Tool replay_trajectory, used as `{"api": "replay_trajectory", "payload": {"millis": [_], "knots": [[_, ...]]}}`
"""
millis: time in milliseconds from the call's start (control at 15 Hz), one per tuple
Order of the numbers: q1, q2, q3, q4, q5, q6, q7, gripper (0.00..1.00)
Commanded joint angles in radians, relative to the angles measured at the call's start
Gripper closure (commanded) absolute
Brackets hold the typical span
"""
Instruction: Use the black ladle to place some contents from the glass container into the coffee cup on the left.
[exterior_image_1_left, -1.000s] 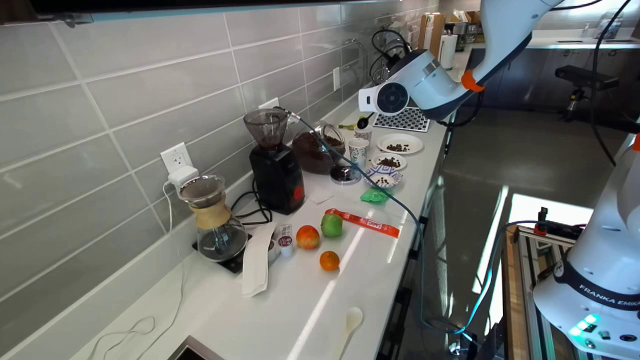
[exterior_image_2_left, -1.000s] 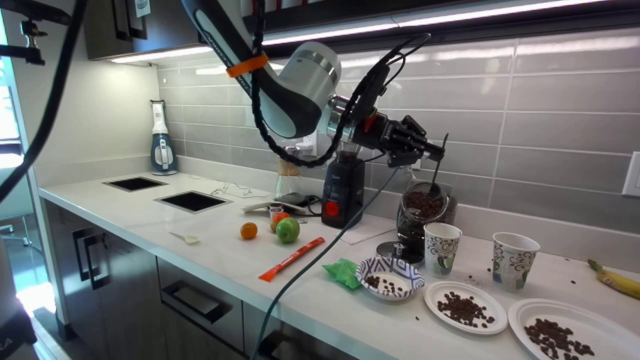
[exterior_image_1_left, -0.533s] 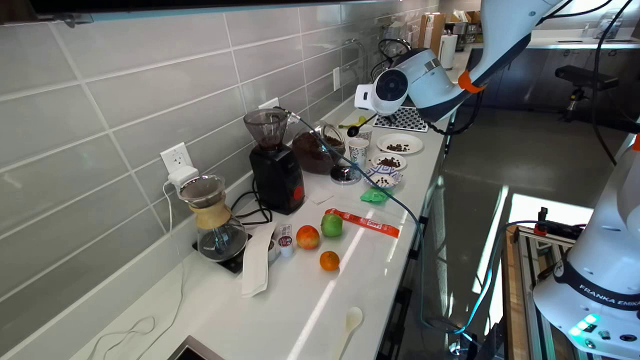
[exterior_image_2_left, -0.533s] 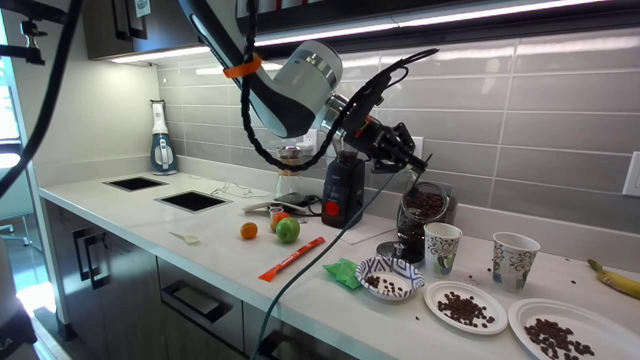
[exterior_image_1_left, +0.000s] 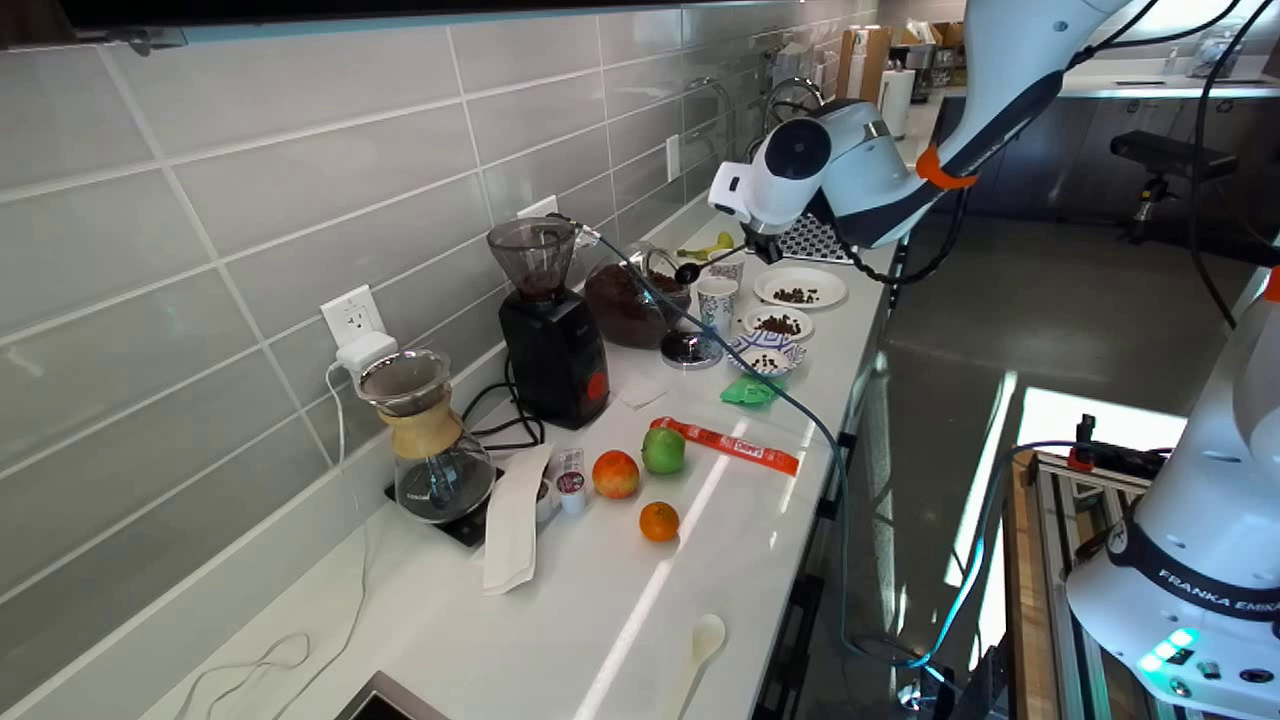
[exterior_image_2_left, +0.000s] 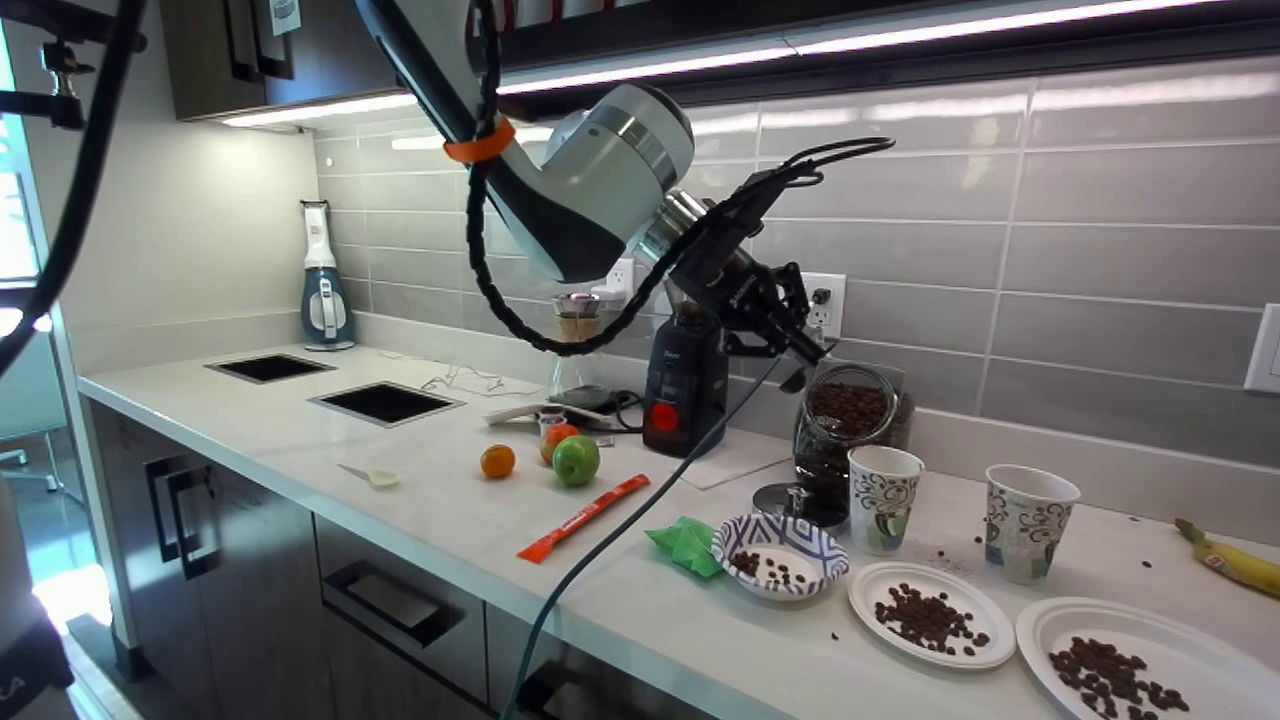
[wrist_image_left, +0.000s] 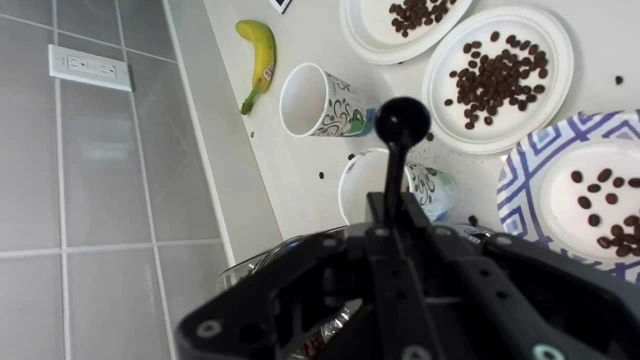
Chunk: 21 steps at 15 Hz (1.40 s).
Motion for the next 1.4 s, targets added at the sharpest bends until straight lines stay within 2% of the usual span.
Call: {"api": "replay_trajectory", "payload": {"millis": [0,267,1000,1333], "knots": [[-0.013,0.002,-0.01,-0.018,0.095,0.062,-0.017,0.98],[-0.023,0.024,-0.011,-0.03,0.261,0.129,-0.049,0.98],[-0.035,0.087,0.011,-0.076,0.725,0.264,-0.291,0.98],[-0.022,0.078,-0.001,-0.055,0.789,0.219,-0.37,0.98]]}}
